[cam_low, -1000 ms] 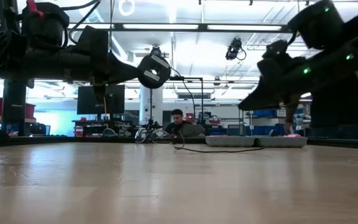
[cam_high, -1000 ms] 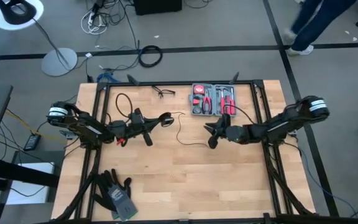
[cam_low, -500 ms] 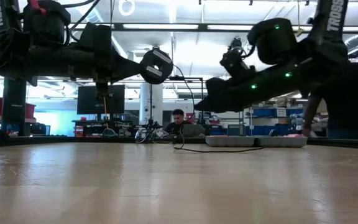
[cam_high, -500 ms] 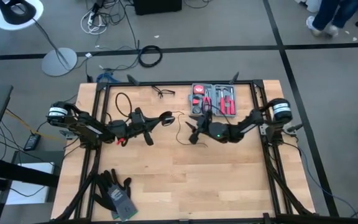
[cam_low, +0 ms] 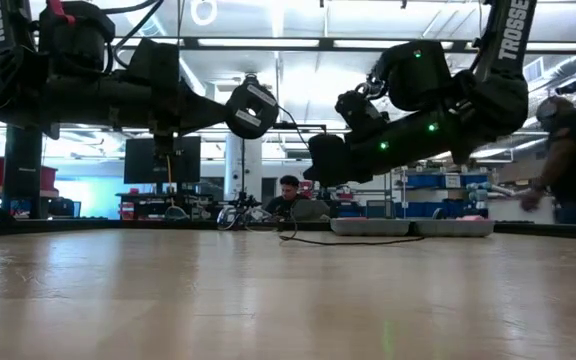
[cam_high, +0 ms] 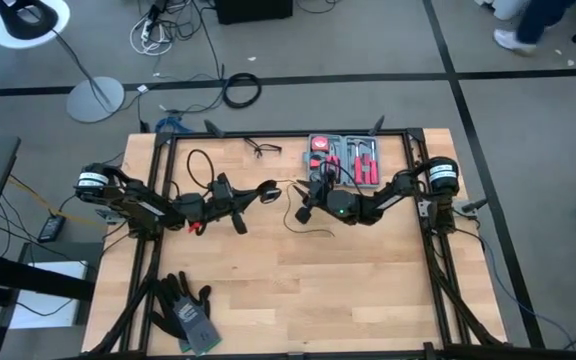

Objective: Coil cords
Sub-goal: Coil the black wire onto the spool

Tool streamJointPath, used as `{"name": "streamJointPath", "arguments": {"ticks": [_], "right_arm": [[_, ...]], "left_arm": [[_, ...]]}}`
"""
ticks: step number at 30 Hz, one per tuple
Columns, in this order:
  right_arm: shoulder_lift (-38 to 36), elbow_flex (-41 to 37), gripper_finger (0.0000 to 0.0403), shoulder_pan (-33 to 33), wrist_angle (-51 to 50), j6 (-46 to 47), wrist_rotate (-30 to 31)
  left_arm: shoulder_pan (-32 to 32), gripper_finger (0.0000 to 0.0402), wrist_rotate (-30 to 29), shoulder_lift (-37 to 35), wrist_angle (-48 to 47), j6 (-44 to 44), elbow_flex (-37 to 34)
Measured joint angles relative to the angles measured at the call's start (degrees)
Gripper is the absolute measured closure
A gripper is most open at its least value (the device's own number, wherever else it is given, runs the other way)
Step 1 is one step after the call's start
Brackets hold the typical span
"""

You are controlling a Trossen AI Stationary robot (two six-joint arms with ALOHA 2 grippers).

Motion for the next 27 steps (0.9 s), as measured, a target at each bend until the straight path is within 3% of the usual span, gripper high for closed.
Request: {"name": "streamJointPath", "arguments": {"ticks": [4, 7, 10, 15, 21, 27], "right_arm": [[0.0, 0.01, 0.0391, -0.1, -0.74, 1.2, -1.71], [0.13, 1.64, 0.0398, -0.09, -3.63, 5.63, -3.34], [0.26, 5.58, 0.04, -0.09, -13.41, 8.44, -4.6], [0.26, 13.43, 0.0401, -0.11, -23.89, 7.54, -9.05], [0.26, 17.91, 0.0402, 1.2, -24.6, 4.54, -15.08], [0.28, 19.69, 0.0402, 2.79, -25.8, 4.2, -16.84]], "left_arm": [[0.02, 0.0401, -0.08, 0.0, 0.24, 0.0, 0.0], [0.02, 0.0401, -0.44, 0.0, 0.27, -0.11, 0.15], [0.02, 0.0401, -0.6, 0.04, 0.12, -0.17, 1.16], [0.02, 0.0401, -1.77, 0.26, -1.83, 0.67, 4.2], [0.02, 0.0401, -9.59, 0.28, -16.85, 3.0, 9.72], [-0.09, 0.0401, -11.58, 0.28, -28.43, 6.1, 14.45]]}}
